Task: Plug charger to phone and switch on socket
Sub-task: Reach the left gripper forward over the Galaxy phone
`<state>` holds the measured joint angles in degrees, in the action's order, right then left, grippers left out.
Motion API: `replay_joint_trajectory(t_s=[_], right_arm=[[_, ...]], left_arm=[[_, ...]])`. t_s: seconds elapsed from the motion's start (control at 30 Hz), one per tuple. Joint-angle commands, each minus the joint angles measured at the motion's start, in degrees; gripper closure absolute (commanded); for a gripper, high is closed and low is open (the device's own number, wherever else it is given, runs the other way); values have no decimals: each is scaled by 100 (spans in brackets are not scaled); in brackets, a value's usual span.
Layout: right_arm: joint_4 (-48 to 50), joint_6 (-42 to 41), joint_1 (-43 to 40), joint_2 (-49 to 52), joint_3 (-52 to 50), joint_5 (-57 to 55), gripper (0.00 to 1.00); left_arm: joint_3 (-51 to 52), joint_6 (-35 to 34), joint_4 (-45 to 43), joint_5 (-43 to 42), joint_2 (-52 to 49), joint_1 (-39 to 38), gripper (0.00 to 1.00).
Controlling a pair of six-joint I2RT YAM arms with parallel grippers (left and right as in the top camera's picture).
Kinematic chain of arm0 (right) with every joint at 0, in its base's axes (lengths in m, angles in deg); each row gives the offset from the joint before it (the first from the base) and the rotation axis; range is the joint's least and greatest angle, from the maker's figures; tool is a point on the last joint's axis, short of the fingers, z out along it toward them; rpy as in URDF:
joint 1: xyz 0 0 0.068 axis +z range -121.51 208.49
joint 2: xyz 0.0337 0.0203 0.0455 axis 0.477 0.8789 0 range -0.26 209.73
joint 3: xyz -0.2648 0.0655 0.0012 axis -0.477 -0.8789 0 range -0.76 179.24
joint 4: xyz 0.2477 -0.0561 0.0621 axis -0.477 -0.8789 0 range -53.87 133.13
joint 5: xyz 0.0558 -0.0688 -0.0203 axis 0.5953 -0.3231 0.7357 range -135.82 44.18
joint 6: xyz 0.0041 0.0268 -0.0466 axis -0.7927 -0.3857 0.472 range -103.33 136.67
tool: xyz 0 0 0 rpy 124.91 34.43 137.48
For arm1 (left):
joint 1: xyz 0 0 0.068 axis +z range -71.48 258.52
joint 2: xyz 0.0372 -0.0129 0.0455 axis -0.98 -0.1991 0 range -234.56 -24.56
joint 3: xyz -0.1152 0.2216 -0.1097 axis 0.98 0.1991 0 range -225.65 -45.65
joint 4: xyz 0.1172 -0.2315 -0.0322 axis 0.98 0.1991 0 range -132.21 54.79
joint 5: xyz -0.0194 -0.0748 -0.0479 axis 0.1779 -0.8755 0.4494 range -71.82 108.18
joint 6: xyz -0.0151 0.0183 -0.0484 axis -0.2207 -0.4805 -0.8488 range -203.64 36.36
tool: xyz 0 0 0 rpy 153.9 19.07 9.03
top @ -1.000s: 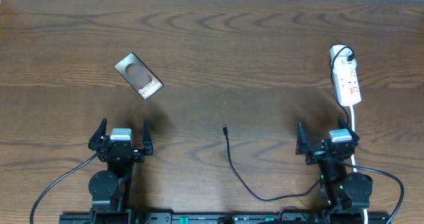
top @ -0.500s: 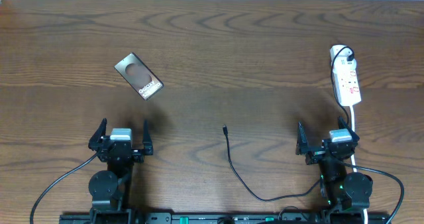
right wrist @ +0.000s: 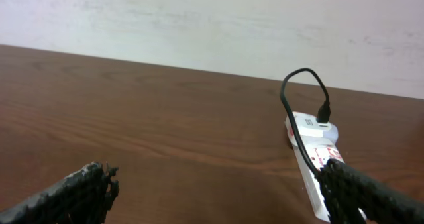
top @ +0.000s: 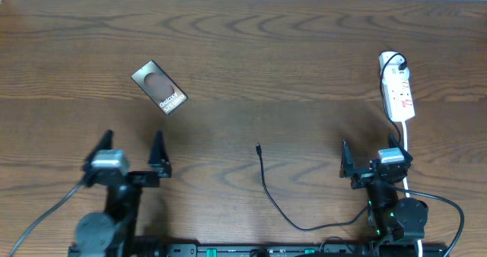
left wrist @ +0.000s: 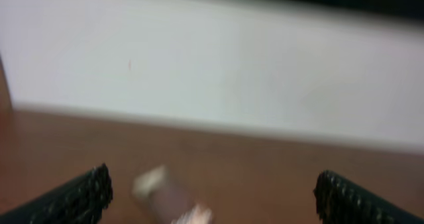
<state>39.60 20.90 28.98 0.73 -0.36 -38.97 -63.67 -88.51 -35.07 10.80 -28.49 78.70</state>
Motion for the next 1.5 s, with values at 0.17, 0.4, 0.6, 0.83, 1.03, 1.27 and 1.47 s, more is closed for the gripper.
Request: replay_joint_trajectory(t_s=[0.17,0.4,0.6,0.83,1.03,1.27,1.47], right_arm=[[-17,57,-42,-24,-9,15,1],[-17,57,-42,-24,-9,15,1],[-17,57,-42,-24,-9,15,1],[-17,57,-42,-24,-9,15,1],[-17,57,-42,-24,-9,15,1],[-17,57,-42,-24,-9,15,1],[-17,57,-42,-24,-9,15,1]], left_arm=[[-5095,-527,3263,-400,-3060,-22,2],[-8402,-308,5344,-398,-5731,-22,2],[-9923,-229,6522,-398,-7801,-22,2],[-9986,-227,6675,-396,-9381,-22,2],[-9986,-229,6592,-354,-10196,-15,6],[-9984,-522,6596,-354,-10896,-15,93],[-9982,-1453,6422,-4,-11215,-11,93]])
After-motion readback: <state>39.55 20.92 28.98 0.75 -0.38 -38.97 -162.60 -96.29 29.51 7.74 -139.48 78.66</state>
